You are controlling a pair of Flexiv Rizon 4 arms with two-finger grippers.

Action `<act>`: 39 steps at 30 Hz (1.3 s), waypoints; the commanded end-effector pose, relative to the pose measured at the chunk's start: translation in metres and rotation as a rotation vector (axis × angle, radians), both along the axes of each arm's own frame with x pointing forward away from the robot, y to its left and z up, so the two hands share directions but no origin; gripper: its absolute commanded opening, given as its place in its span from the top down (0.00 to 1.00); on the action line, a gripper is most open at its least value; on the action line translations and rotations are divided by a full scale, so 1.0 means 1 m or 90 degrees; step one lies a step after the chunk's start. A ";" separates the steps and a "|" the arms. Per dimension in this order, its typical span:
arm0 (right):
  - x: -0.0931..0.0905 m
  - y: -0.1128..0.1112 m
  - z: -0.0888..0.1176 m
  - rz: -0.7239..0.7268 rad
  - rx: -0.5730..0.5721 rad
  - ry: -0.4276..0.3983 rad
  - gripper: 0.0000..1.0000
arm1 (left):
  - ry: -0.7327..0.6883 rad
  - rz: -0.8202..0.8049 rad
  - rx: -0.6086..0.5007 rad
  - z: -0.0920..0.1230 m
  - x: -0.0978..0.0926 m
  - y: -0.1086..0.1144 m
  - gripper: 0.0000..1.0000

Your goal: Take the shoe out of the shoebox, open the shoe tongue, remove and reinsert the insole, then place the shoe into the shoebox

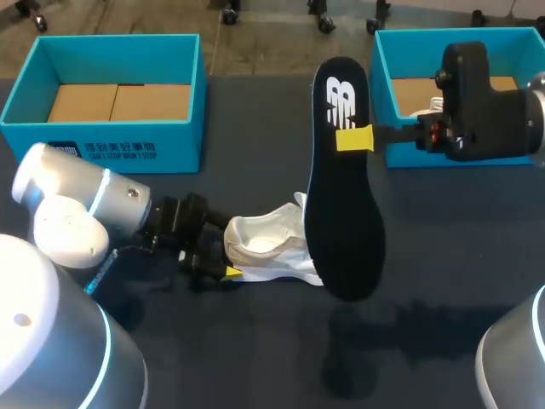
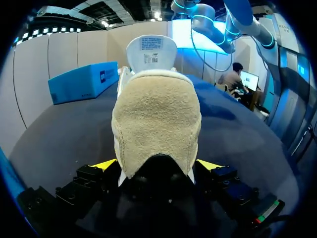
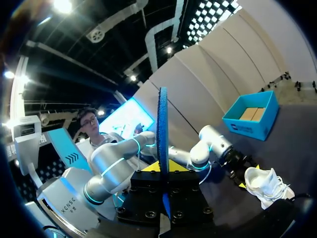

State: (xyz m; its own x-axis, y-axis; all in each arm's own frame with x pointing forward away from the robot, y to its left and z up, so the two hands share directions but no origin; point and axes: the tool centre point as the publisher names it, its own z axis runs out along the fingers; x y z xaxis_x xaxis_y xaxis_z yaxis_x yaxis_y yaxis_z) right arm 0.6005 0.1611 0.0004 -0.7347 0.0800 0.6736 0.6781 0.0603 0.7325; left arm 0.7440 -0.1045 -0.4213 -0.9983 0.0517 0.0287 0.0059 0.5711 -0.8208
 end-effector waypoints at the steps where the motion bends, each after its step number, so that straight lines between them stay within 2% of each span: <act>1: 0.000 0.001 -0.001 -0.001 -0.001 0.001 1.00 | -0.002 0.001 0.082 0.026 0.001 0.014 0.00; 8: 0.000 0.001 -0.001 -0.001 -0.001 0.001 1.00 | -0.015 0.006 0.163 0.037 0.006 0.024 0.00; 16: 0.000 0.001 -0.001 -0.001 -0.001 0.001 1.00 | -0.025 -0.005 0.287 0.053 0.012 0.030 0.00; 18: 0.000 0.001 -0.001 -0.001 -0.001 0.001 1.00 | -0.041 -0.014 0.266 0.061 0.013 0.032 0.00; 28: 0.000 0.001 -0.001 -0.001 -0.001 0.001 1.00 | -0.041 -0.014 0.266 0.061 0.013 0.032 0.00; 39: 0.000 0.001 -0.001 -0.001 -0.001 0.001 1.00 | -0.019 -0.031 0.423 0.084 0.017 0.026 0.00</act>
